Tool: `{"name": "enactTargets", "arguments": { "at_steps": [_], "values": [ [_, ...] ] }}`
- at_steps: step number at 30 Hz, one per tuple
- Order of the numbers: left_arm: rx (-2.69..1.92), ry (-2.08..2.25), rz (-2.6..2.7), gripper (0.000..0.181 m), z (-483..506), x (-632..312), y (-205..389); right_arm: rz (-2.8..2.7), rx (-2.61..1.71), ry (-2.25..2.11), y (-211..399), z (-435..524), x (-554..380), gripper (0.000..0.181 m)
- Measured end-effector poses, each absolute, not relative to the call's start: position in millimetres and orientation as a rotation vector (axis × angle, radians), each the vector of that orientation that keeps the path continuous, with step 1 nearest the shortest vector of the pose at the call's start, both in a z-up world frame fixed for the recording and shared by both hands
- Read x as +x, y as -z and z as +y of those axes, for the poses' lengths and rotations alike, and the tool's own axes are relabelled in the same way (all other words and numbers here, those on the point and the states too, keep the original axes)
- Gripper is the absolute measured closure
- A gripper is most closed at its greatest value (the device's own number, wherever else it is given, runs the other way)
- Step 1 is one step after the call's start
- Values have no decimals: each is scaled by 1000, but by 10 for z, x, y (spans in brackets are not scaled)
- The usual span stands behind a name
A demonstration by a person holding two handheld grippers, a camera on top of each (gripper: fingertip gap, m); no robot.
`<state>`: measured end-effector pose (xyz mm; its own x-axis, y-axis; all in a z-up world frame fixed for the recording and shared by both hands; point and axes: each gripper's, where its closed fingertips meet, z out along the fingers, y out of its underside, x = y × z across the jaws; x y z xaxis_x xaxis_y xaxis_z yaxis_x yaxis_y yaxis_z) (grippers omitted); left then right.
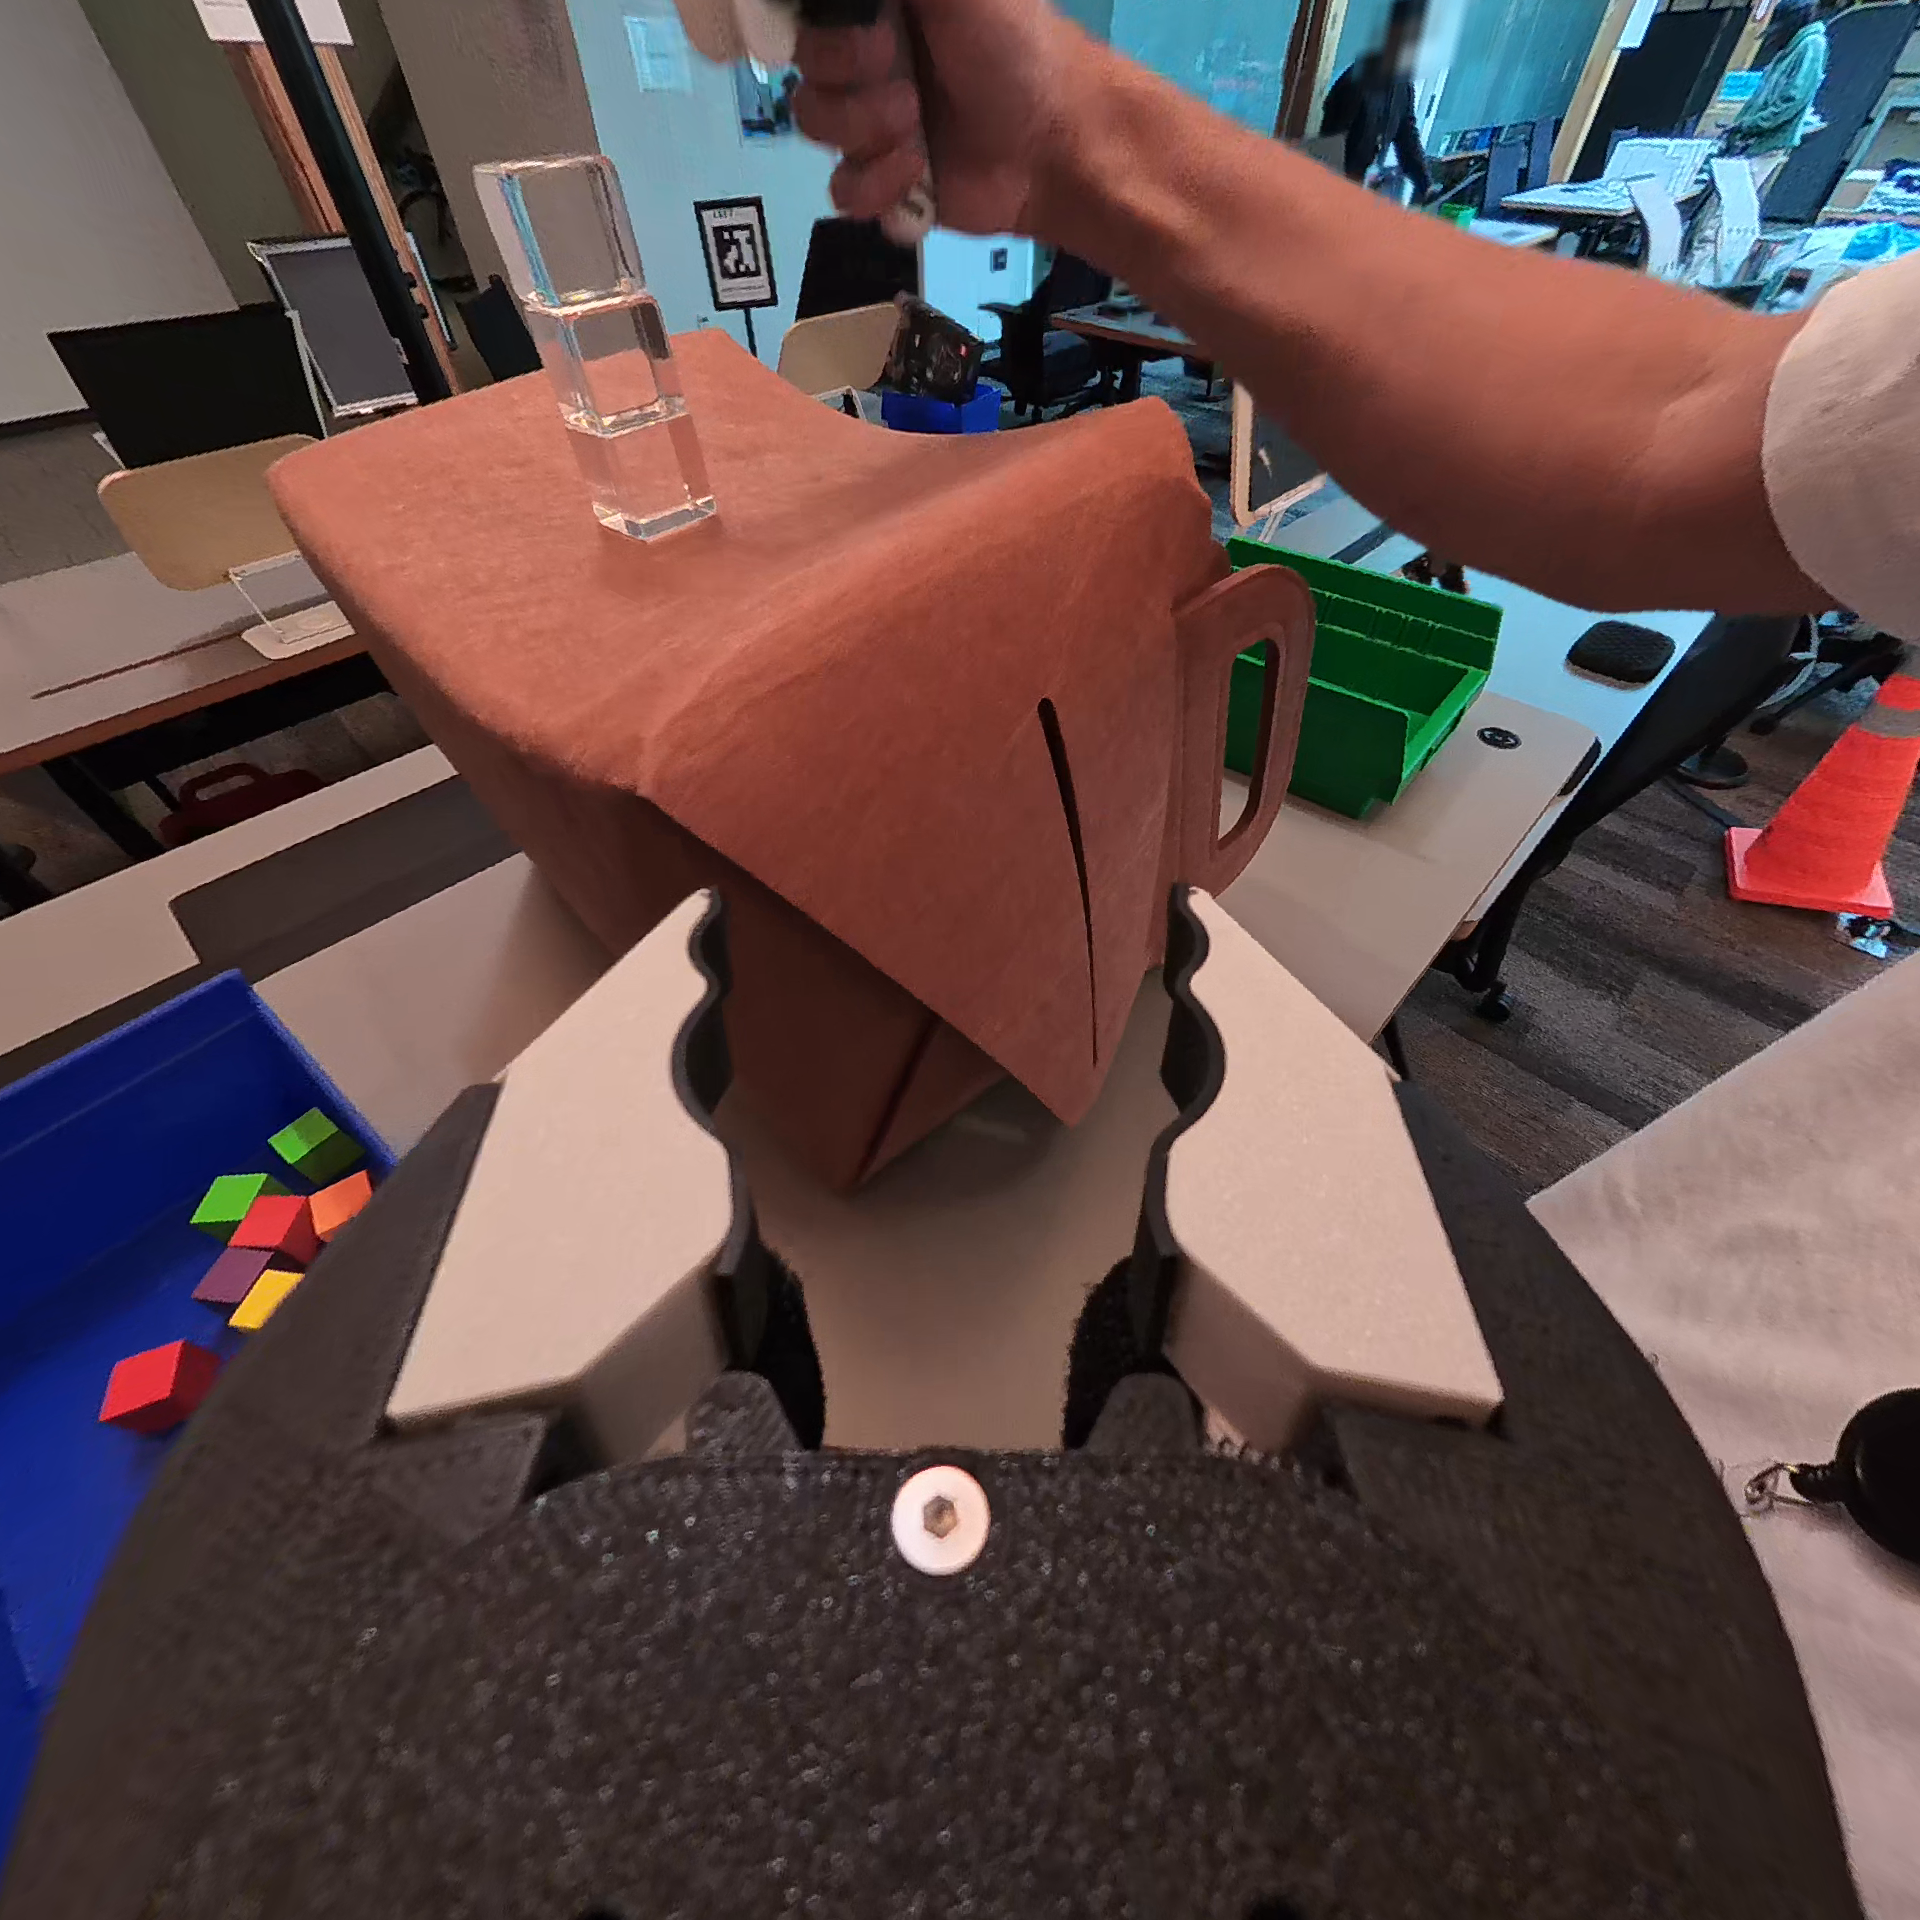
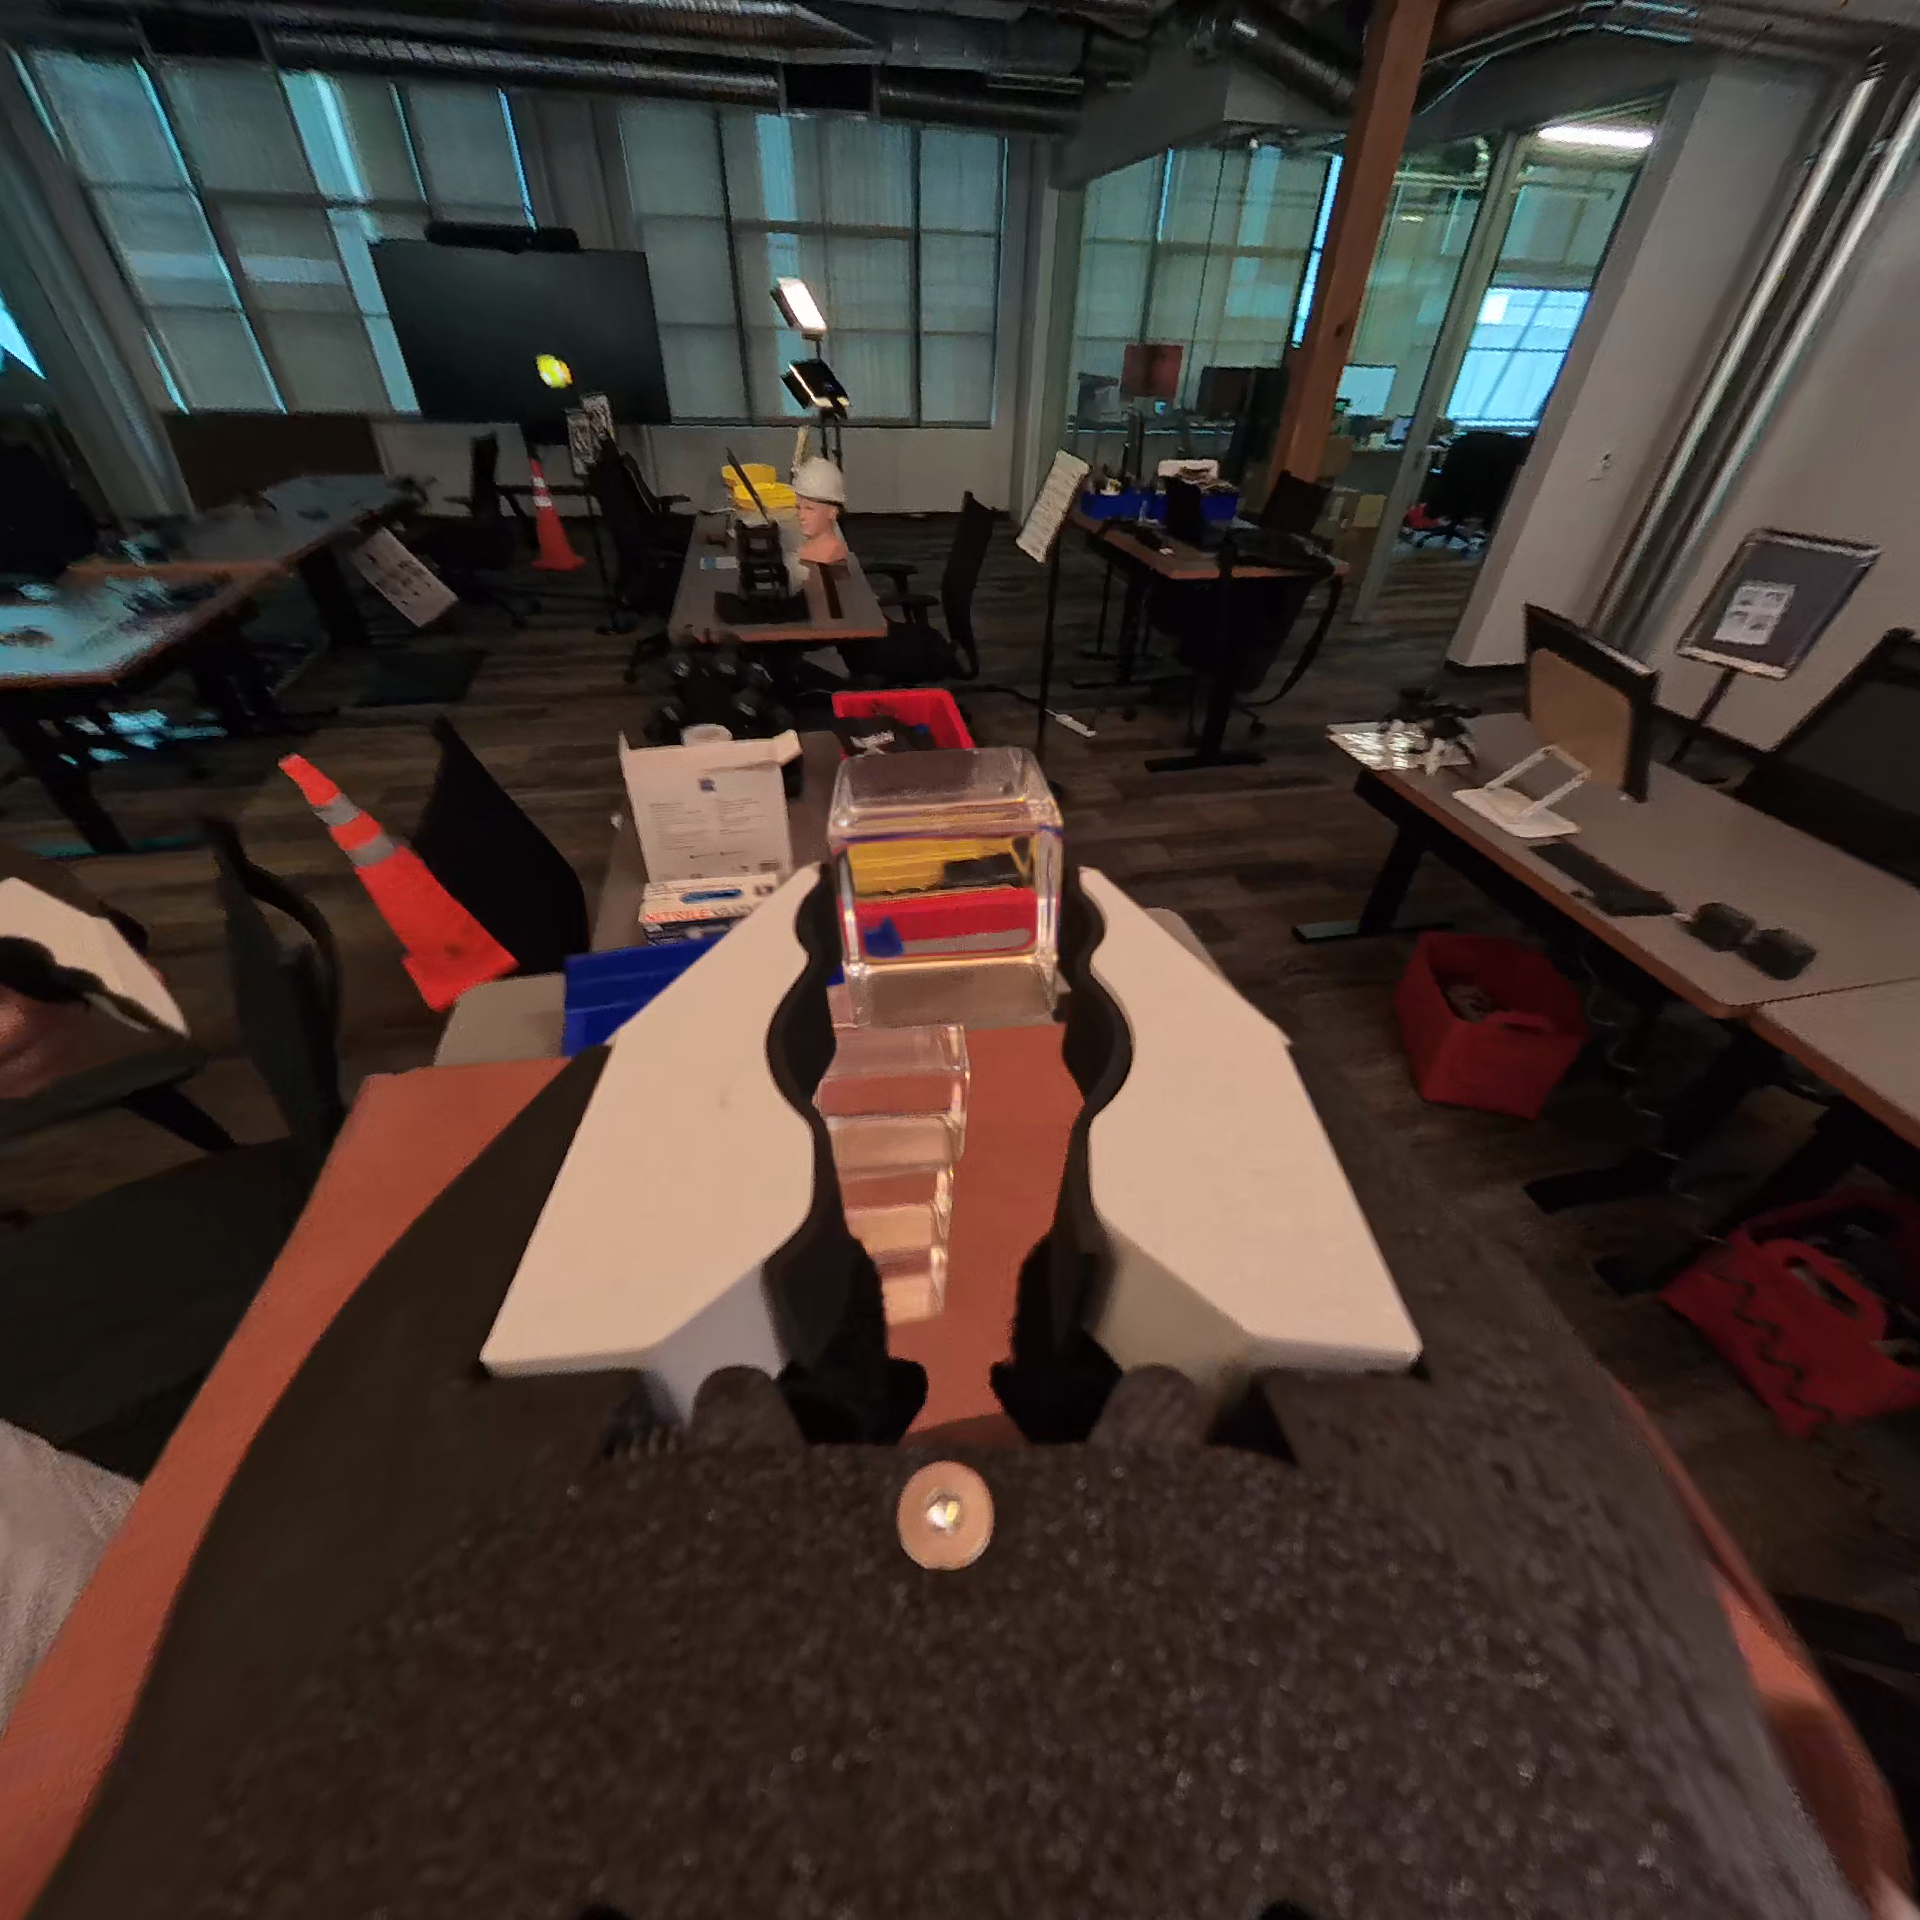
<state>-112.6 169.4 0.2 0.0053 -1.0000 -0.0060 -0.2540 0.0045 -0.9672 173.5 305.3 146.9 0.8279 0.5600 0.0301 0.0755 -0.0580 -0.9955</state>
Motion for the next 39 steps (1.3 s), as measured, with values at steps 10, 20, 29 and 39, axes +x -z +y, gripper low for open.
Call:
{"name": "enactTargets", "arguments": {
  "at_steps": [10,20,29,39],
  "values": [
    [-1400,1091,1429,96,1622,-973,36,-353,-2309,240,-704,697,3524,141],
    [-1444,1074,1341,97,1662,-719,-171,-197,-2872,-68,2195,-1182,3674,141],
    [-1444,1058,1447,96,1487,-349,-358,-693,-2918,-155,2857,-1341,3337,141],
    [-1129,979,2006,107,2079,397,-874,-136,-2796,-78,2387,-1193,3479,97]
  ]
}}
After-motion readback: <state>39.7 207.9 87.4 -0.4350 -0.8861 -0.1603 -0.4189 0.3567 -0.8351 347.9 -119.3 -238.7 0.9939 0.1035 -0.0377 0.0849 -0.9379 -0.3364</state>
